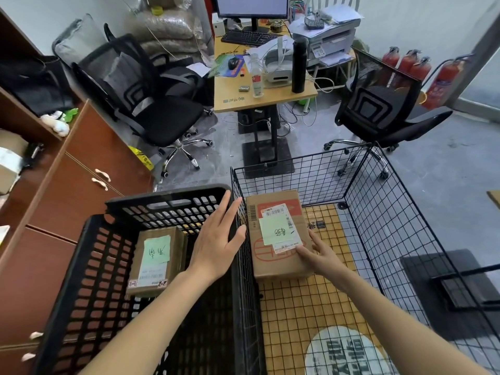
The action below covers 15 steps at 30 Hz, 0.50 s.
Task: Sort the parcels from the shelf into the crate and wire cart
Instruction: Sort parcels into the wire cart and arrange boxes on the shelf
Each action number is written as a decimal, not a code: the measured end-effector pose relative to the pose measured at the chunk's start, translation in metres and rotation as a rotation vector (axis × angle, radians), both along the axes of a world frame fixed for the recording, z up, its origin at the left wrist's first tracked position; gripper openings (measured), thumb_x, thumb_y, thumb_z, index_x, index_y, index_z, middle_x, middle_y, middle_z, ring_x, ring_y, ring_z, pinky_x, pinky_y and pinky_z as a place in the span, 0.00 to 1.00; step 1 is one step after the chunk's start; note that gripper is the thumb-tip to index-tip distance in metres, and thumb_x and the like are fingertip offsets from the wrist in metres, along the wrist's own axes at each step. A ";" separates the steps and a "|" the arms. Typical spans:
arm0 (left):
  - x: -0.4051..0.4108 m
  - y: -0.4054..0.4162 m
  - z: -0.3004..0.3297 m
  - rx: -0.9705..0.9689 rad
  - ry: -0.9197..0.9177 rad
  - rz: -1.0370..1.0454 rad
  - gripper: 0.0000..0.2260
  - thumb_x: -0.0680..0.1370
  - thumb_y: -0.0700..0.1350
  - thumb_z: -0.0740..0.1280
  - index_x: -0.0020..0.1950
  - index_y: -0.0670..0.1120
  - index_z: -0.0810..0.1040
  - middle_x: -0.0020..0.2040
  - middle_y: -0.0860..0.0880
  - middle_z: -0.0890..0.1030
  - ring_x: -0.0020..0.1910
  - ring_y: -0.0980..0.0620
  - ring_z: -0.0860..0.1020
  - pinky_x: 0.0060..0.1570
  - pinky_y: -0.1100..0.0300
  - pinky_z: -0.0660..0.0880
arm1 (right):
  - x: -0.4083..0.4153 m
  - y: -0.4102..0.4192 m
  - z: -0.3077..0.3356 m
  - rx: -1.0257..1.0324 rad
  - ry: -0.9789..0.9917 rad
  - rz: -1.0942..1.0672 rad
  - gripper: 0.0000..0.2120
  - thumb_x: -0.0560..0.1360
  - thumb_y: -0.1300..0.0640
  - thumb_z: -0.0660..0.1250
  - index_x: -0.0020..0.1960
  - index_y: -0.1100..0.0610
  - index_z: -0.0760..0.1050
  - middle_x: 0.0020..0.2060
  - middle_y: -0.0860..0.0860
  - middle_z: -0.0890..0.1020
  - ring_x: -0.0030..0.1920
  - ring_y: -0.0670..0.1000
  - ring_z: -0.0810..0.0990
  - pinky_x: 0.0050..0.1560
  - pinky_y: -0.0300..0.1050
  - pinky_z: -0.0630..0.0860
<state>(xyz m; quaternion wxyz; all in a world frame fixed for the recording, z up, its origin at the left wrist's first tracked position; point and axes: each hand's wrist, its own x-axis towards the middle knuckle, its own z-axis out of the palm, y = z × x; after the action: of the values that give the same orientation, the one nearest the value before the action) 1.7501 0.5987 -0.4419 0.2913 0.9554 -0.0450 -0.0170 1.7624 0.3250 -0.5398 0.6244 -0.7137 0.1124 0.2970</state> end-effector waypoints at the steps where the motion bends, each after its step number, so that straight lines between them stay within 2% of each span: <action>1: 0.000 0.000 0.000 0.002 0.000 0.000 0.29 0.81 0.65 0.49 0.82 0.61 0.52 0.82 0.65 0.43 0.81 0.59 0.50 0.79 0.48 0.56 | 0.000 0.001 0.000 0.009 0.003 0.000 0.39 0.76 0.46 0.72 0.81 0.41 0.55 0.63 0.44 0.74 0.63 0.52 0.77 0.65 0.59 0.77; 4: 0.000 0.000 0.000 0.006 0.001 0.003 0.30 0.81 0.66 0.48 0.82 0.61 0.51 0.82 0.65 0.43 0.81 0.59 0.50 0.79 0.48 0.56 | 0.000 0.002 -0.001 0.027 0.015 0.003 0.39 0.77 0.46 0.71 0.81 0.39 0.54 0.69 0.48 0.73 0.65 0.53 0.76 0.67 0.63 0.75; 9: 0.000 0.000 0.003 0.029 0.013 0.000 0.30 0.80 0.67 0.48 0.82 0.61 0.50 0.82 0.64 0.43 0.81 0.58 0.50 0.79 0.49 0.55 | 0.002 0.002 0.003 0.024 0.036 0.034 0.35 0.80 0.49 0.68 0.80 0.39 0.53 0.64 0.45 0.75 0.62 0.52 0.77 0.66 0.59 0.76; 12: 0.000 0.001 0.005 0.064 0.022 -0.006 0.31 0.81 0.67 0.48 0.82 0.61 0.50 0.82 0.63 0.42 0.81 0.57 0.50 0.79 0.50 0.55 | 0.003 0.003 0.009 -0.002 0.035 0.035 0.35 0.80 0.49 0.69 0.81 0.40 0.55 0.67 0.49 0.75 0.63 0.53 0.78 0.66 0.61 0.76; 15: 0.000 0.001 0.012 0.100 0.046 -0.008 0.30 0.82 0.65 0.53 0.83 0.60 0.50 0.82 0.62 0.43 0.81 0.55 0.50 0.78 0.49 0.54 | 0.001 0.004 0.021 -0.040 0.009 0.030 0.37 0.79 0.48 0.70 0.81 0.42 0.54 0.71 0.49 0.72 0.64 0.53 0.77 0.66 0.60 0.76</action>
<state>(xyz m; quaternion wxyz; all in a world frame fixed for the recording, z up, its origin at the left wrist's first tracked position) 1.7503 0.5999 -0.4298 0.2439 0.9680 -0.0412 -0.0422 1.7635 0.3295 -0.5192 0.6049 -0.7264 0.1101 0.3072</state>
